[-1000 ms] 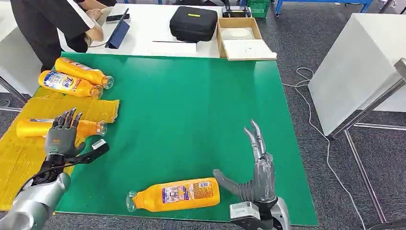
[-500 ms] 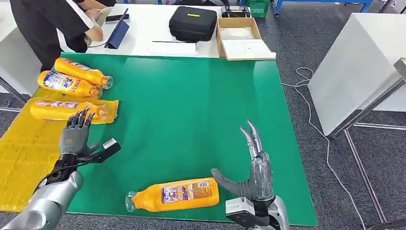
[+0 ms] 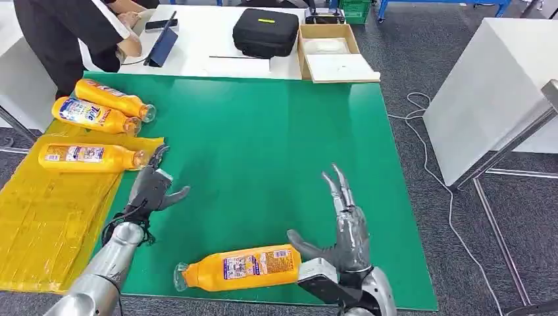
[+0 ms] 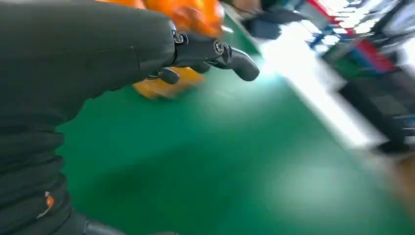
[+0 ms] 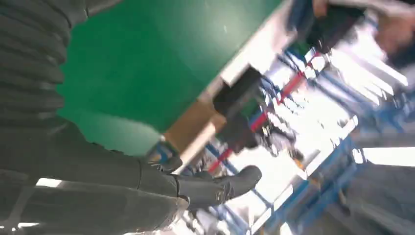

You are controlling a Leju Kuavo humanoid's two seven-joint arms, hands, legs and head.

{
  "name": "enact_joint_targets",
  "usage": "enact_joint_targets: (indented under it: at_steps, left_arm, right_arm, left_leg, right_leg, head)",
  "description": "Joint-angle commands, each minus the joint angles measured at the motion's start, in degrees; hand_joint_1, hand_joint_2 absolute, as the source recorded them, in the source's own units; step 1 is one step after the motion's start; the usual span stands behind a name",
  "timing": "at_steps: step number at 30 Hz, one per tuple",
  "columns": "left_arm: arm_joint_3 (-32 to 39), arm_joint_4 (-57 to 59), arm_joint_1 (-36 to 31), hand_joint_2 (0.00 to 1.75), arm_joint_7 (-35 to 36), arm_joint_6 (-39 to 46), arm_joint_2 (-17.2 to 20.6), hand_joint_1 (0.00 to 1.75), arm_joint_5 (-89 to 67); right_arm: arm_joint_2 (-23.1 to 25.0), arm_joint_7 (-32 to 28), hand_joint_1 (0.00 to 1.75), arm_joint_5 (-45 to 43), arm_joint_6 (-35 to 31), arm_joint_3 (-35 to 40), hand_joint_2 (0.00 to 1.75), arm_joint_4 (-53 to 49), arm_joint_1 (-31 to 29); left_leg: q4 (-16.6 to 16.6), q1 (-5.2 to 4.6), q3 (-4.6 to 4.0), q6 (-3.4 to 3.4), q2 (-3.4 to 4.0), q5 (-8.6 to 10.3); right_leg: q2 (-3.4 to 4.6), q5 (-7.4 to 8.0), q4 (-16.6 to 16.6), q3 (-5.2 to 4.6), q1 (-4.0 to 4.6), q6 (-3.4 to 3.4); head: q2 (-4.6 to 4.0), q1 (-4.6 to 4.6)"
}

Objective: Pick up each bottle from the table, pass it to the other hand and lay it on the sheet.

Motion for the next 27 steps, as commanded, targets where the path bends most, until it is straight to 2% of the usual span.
enact_joint_targets:
  at_steps: [1,4,7,10,15,19,27]
  left_arm:
    - [-9.44,-12.90,0.27,1.75,2.16,-3.55,-7.04,0.00,8.36]
    - [-9.43,-11.11,-1.03,1.75,0.87,-4.57,-6.99,0.00,10.60]
    - [-9.06,-10.05,-2.17,1.75,0.42,-5.59,-7.16,0.00,12.34]
    - [-8.85,-9.34,-2.56,1.75,0.44,-6.00,-7.17,0.00,13.00]
    - [-7.82,-3.17,-6.18,1.75,0.44,-5.85,-7.20,0.00,14.61]
    - [-7.02,-3.67,-6.55,1.75,-0.05,-4.24,-6.48,0.00,14.54]
    - [-4.26,-5.47,-6.11,1.75,1.06,-2.39,-5.23,0.00,14.53]
  right_arm:
    - [1.06,8.54,0.00,1.17,10.92,15.87,1.75,3.18,-11.66]
    - [1.48,9.21,0.00,0.77,11.76,16.48,1.75,4.31,-12.44]
    - [2.33,9.25,0.00,0.74,11.99,16.64,1.75,7.14,-13.46]
    - [2.84,9.13,0.00,0.56,12.25,16.79,1.75,8.57,-13.96]
    - [6.37,7.64,0.00,-1.85,13.78,19.35,1.75,15.56,-18.50]
    - [7.26,7.58,0.00,-2.47,14.12,21.57,1.75,18.59,-21.39]
    - [5.47,11.41,0.00,-0.29,15.06,23.95,1.75,14.53,-22.91]
  left_leg:
    - [0.07,0.03,0.04,-0.13,-0.14,-0.02]
    - [0.04,0.02,0.11,-0.15,-0.34,-0.02]
    - [0.00,0.10,0.06,-0.10,-0.09,0.02]
    - [-0.02,0.12,0.16,-0.19,-0.24,0.03]
    - [0.01,0.17,0.22,-0.25,-0.12,0.06]
    - [-0.03,0.17,0.19,-0.23,-0.15,0.12]
    - [0.01,0.17,0.16,-0.26,-0.08,0.09]
  right_leg:
    - [-0.16,-0.06,0.07,0.02,0.01,-0.03]
    - [-0.43,-0.09,0.05,0.13,0.01,-0.02]
    - [-0.15,0.01,-0.01,0.05,0.09,-0.04]
    - [-0.30,-0.06,0.01,0.17,0.08,-0.06]
    - [-0.20,-0.05,0.02,0.21,0.13,-0.05]
    - [-0.22,-0.02,0.02,0.17,0.13,-0.06]
    - [-0.15,-0.04,0.07,0.15,0.12,-0.05]
  head:
    - [0.00,0.00]
    - [0.00,0.00]
    - [0.00,0.00]
    - [0.00,0.00]
    - [0.00,0.00]
    - [0.00,0.00]
    - [0.00,0.00]
